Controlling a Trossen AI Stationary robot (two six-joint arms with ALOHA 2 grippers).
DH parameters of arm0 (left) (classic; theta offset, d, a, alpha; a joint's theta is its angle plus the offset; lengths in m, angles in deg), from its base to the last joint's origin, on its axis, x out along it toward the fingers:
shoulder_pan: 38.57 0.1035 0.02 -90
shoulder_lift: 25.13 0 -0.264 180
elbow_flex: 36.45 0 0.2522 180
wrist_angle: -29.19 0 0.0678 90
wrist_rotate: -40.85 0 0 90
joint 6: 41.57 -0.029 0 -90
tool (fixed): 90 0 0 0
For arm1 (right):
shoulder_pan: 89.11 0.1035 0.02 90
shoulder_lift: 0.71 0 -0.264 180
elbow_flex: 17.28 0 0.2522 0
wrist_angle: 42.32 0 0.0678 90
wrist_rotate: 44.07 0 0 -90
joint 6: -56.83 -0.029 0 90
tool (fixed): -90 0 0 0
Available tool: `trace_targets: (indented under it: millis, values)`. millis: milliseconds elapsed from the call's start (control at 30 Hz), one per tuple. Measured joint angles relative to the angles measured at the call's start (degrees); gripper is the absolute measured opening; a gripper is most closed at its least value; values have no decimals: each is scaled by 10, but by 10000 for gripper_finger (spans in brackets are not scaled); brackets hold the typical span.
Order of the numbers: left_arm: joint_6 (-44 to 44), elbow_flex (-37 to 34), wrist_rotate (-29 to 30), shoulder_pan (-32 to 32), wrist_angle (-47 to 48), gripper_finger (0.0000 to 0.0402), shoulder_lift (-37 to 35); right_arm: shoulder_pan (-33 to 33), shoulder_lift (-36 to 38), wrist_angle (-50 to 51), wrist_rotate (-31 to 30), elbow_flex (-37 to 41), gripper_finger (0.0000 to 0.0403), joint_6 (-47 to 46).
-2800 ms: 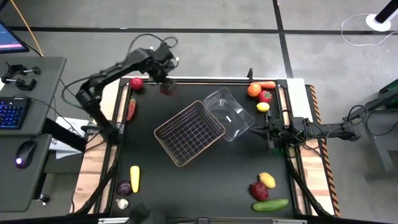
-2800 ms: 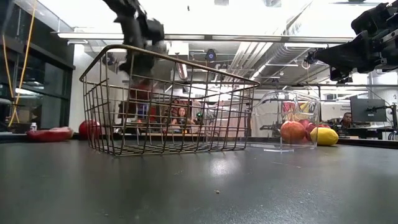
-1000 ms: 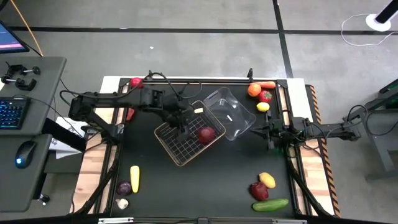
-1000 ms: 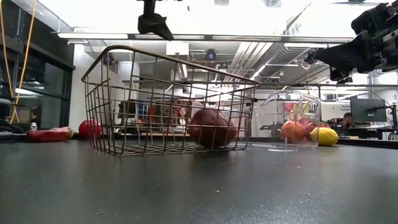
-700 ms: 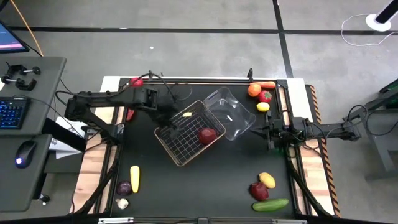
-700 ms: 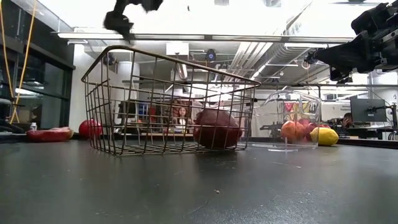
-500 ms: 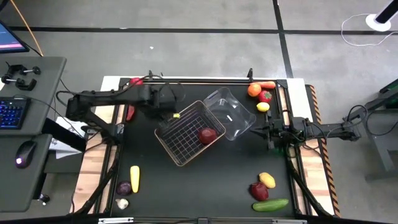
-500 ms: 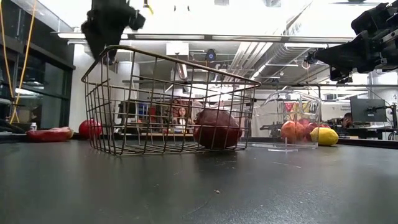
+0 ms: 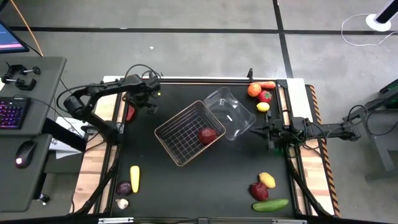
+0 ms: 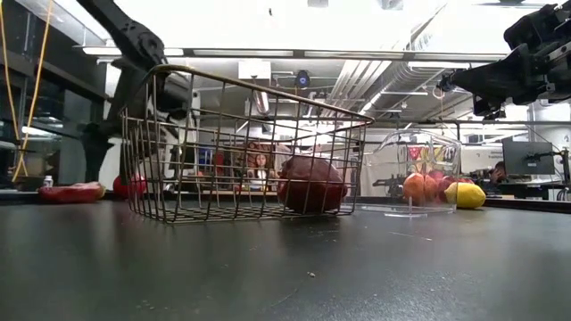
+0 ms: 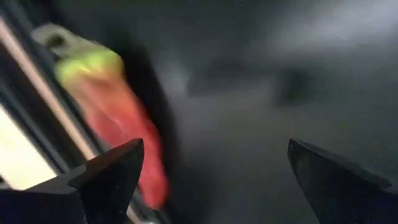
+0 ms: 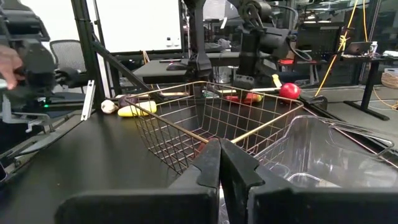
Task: Sort produce into baskets
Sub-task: Put the chili pepper into the transparent bin
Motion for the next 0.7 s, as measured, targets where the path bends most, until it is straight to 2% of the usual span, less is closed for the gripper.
trace_targets:
  millis: [233,400,700]
  values:
    - [-50,-4,65,44,-44,383,-1,0,0,0,0,0,0,0]
    - [-60,-4,73,72,-58,383,-1,0,0,0,0,0,0,0]
    - [-6,-20,108,62,-89,382,0,0,0,0,0,0,0,0]
